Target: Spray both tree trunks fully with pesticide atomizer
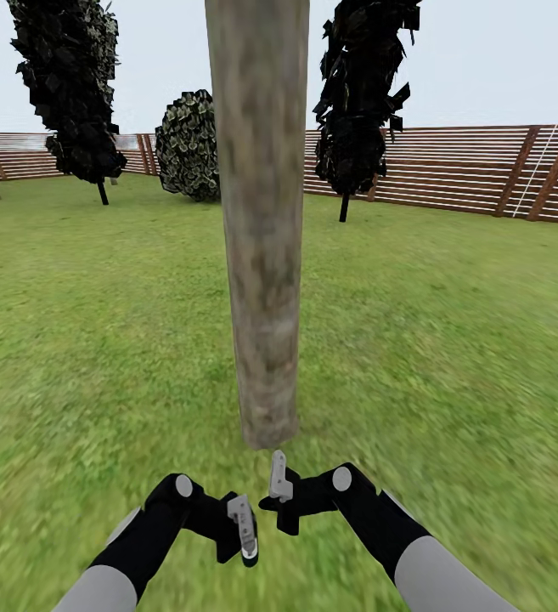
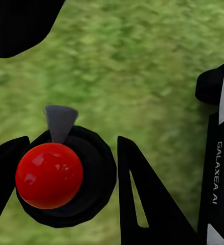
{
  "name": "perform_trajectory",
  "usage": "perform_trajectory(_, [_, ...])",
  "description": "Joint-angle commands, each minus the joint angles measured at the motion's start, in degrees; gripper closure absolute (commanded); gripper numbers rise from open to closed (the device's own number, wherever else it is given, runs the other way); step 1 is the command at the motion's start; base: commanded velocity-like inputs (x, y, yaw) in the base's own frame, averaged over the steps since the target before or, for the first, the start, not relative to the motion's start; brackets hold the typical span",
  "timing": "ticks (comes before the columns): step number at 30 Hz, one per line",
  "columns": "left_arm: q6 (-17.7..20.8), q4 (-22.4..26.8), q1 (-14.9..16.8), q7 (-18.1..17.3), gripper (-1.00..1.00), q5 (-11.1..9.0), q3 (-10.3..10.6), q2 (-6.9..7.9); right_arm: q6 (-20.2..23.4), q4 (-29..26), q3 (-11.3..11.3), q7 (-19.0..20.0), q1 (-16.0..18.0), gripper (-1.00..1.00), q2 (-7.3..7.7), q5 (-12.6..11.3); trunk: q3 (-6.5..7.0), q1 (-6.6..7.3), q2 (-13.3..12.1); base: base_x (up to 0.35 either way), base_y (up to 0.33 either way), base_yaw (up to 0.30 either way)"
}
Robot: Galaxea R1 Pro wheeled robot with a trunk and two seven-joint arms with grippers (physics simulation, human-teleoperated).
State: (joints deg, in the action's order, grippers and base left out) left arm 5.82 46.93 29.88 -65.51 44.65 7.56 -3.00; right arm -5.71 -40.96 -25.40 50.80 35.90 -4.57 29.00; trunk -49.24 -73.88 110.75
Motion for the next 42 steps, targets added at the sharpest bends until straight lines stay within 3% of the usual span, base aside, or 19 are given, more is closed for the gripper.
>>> perform_trajectory(1, [0.0,0.0,0.0,0.1,1.00,0.0,0.0,-0.03,0.0,0.0,0.0,0.0,0.0,1.00,0.00,0.0,0.00,0.00,0.0,0.000,0.000,0.000])
perform_trajectory(23, [-0.1,0.1,0.0,2.6,1.00,0.0,-0.2,-0.93,0.0,-0.1,-0.1,0.0,0.0,1.00,0.00,0.0,0.00,0.00,0.0,0.000,0.000,0.000])
perform_trajectory(42, [-0.1,0.0,0.0,2.9,1.00,-1.4,-0.1,-1.09,0.0,-0.1,-0.1,0.0,0.0,1.00,0.00,0.0,0.00,0.00,0.0,0.000,0.000,0.000])
